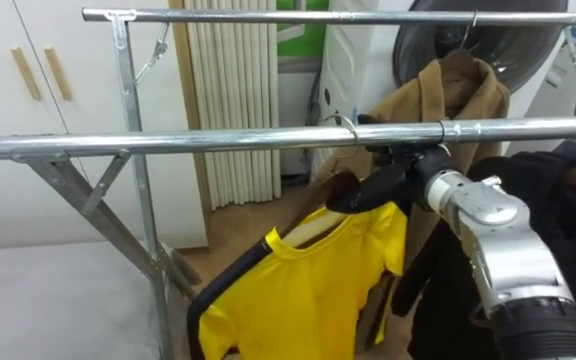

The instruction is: Hang clothes

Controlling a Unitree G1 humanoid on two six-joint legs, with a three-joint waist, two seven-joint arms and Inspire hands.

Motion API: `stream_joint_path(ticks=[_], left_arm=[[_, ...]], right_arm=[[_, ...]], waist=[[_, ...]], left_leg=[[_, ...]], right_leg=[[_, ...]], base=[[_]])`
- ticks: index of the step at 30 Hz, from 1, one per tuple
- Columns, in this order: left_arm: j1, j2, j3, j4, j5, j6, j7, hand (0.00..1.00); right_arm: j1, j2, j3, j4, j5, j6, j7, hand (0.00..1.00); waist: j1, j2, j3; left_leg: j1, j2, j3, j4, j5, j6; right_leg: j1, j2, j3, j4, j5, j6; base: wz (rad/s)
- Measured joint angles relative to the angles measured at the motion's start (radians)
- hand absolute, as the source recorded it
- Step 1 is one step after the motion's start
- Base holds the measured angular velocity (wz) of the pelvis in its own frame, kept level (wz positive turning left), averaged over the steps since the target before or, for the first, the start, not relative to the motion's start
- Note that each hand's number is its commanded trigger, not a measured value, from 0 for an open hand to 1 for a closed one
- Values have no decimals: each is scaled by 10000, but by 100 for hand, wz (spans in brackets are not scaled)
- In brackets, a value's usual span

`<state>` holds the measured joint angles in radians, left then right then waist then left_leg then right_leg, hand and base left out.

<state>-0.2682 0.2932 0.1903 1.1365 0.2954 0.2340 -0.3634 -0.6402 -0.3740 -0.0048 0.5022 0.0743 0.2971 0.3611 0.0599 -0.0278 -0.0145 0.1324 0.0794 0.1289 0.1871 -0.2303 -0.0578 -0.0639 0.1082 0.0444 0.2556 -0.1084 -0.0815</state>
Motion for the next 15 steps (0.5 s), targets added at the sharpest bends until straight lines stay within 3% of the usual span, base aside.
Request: stream_joint_path(ticks=[7, 15], left_arm=[[70, 0, 7, -5, -41, -18, 276, 0], [619, 2, 7, -71, -83, -232, 686, 0]], right_arm=[[392, -187, -200, 4, 700, -75, -455, 0], [1323, -185, -708, 3, 1513, -485, -963, 0]], waist=[[-4, 1, 0], [-87, 0, 1]], left_leg=[[118, 21, -8, -2, 0, 0], [187, 10, -13, -3, -1, 1]], right_leg=[[229, 1, -50, -195, 1, -1], [277, 14, 47, -210, -16, 26]], base=[[3], [-3]])
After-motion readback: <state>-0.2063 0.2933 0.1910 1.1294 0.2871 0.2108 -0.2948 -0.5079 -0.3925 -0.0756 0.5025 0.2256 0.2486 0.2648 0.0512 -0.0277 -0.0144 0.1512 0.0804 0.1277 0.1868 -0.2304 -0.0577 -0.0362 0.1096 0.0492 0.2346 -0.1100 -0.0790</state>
